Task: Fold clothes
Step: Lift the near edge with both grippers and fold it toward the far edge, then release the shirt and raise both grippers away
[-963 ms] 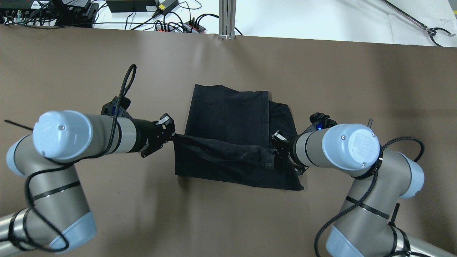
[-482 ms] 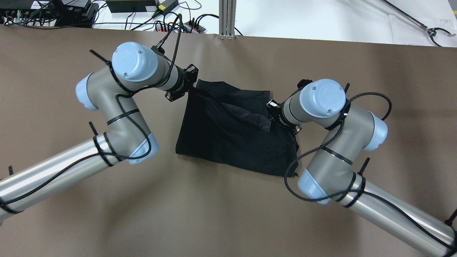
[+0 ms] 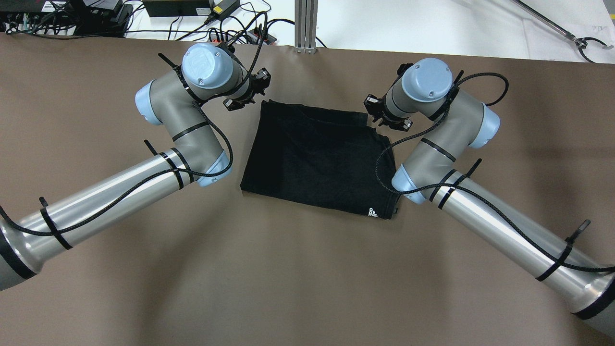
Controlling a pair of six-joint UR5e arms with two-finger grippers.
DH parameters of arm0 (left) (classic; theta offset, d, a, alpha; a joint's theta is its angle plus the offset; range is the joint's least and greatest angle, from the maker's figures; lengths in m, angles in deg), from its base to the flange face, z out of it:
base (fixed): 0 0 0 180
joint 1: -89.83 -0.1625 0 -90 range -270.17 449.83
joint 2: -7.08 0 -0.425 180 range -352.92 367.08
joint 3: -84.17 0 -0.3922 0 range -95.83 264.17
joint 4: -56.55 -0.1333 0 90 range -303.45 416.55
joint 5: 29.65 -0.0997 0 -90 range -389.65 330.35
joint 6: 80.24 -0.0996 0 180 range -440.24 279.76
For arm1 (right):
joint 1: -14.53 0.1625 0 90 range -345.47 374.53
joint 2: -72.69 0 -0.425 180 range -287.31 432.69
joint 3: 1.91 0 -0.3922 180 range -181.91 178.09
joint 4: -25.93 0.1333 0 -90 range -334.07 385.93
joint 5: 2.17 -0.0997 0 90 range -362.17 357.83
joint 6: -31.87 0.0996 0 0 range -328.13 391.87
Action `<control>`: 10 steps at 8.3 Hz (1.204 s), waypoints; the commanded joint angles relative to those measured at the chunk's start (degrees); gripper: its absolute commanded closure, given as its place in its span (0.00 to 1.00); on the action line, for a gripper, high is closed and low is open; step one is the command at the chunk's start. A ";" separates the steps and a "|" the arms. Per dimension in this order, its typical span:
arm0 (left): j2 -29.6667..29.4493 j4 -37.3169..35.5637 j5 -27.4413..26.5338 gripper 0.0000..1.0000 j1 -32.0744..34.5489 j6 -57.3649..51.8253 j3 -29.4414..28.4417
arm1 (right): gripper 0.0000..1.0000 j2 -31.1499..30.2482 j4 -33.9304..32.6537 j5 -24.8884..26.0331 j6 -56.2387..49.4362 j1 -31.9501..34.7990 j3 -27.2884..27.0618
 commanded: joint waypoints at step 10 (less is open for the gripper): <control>23.85 -14.67 6.28 0.06 22.24 -64.40 20.26 | 0.05 -13.46 -0.65 0.03 -66.27 15.43 -4.92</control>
